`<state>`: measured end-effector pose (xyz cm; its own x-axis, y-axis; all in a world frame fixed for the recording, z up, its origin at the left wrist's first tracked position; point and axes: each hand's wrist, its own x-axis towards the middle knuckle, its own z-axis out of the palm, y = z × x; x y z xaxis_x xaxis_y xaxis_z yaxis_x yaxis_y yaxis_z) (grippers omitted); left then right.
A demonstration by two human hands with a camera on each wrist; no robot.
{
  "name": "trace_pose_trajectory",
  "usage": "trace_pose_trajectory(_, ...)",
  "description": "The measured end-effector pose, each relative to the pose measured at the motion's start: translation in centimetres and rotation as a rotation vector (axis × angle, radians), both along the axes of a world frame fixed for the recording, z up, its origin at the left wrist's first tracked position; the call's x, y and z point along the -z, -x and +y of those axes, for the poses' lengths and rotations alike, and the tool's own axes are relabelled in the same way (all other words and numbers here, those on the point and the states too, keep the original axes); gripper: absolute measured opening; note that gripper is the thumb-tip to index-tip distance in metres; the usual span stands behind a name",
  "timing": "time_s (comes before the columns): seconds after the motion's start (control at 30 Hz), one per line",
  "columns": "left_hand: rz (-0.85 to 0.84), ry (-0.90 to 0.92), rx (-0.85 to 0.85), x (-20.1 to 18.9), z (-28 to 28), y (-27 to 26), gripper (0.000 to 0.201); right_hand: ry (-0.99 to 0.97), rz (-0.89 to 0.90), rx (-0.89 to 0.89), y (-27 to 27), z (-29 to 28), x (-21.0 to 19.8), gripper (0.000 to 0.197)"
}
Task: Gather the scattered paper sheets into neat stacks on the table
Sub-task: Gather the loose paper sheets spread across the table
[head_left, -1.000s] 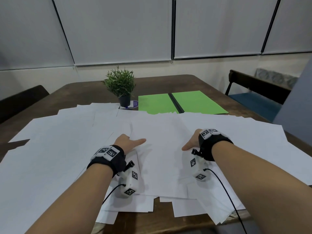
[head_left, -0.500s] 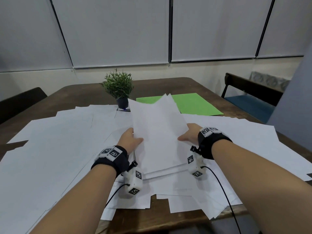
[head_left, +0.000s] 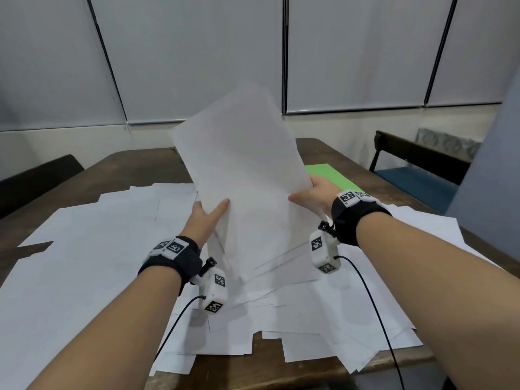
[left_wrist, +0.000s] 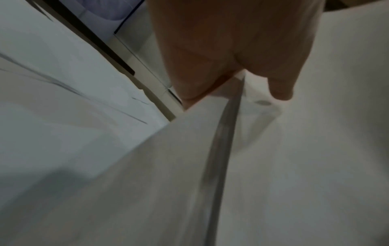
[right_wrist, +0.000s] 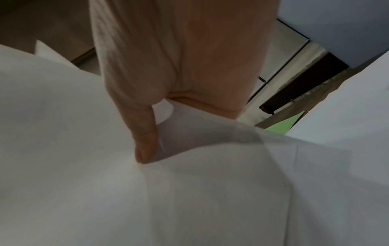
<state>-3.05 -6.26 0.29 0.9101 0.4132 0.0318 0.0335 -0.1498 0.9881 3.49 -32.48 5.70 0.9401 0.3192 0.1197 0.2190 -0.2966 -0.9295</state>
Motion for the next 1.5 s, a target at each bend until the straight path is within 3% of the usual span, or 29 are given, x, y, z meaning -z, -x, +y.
trace_pose_trajectory(0.1, -0.202, -0.068, -0.012, -1.7, -1.0, -0.2, 0.052, -0.035, -0.036, 0.022, -0.1, 0.7, -0.6, 0.032)
trace_pose_trajectory(0.17, -0.322, -0.087, -0.057, -3.3, -1.8, -0.3, 0.039, -0.091, -0.078, 0.056, -0.2, 1.6, -1.3, 0.039)
trace_pose_trajectory(0.27, -0.492, -0.18, -0.081, -5.7, -2.9, 0.1, 0.032, -0.175, -0.127, 0.077, -0.2, 3.0, -2.5, 0.04)
trace_pose_trajectory(0.4, -0.534, -0.29, -0.127, -6.0, -2.9, 0.6, 0.046, -0.275, -0.12, 0.094, -0.1, 4.2, -2.8, 0.054)
trace_pose_trajectory(0.57, -0.462, -0.219, -0.154, -3.0, -2.1, 1.2, 0.047, -0.253, 0.008, 0.089, -0.1, 4.6, 0.4, 0.063)
trace_pose_trajectory(0.67, -0.391, -0.185, -0.114, -1.4, -2.2, 1.3, 0.044, -0.212, 0.036, 0.059, 0.0, 4.9, 2.0, 0.05)
trace_pose_trajectory(0.77, -0.425, -0.162, -0.184, -1.9, -2.4, 0.9, 0.037, -0.262, 0.002, 0.071, 0.0, 5.4, 1.3, 0.035)
trace_pose_trajectory(0.93, -0.499, -0.087, -0.257, -2.6, -2.1, 0.8, 0.037, -0.335, 0.035, -0.034, -0.2, 5.5, 0.6, 0.062)
trace_pose_trajectory(1.1, -0.421, -0.097, -0.255, -0.1, -1.7, 1.7, 0.039, -0.222, 0.105, 0.011, -0.4, 5.2, 3.2, 0.085)
trace_pose_trajectory(1.17, -0.404, -0.082, -0.266, 0.7, -1.4, 1.5, 0.034, -0.182, 0.119, 0.035, -0.3, 5.2, 3.9, 0.074)
trace_pose_trajectory(1.27, -0.409, -0.141, -0.291, 0.3, -1.6, 1.4, 0.021, -0.147, 0.053, 0.024, -0.1, 5.6, 3.9, 0.032)
trace_pose_trajectory(1.4, -0.369, -0.216, -0.286, -1.8, -0.3, 1.3, 0.011, -0.138, -0.018, 0.083, -0.4, 6.3, 3.1, 0.03)
trace_pose_trajectory(1.5, -0.105, -0.283, -0.222, -1.7, 3.1, 1.4, 0.018, 0.011, 0.023, 0.098, 0.1, 7.3, 3.4, 0.032)
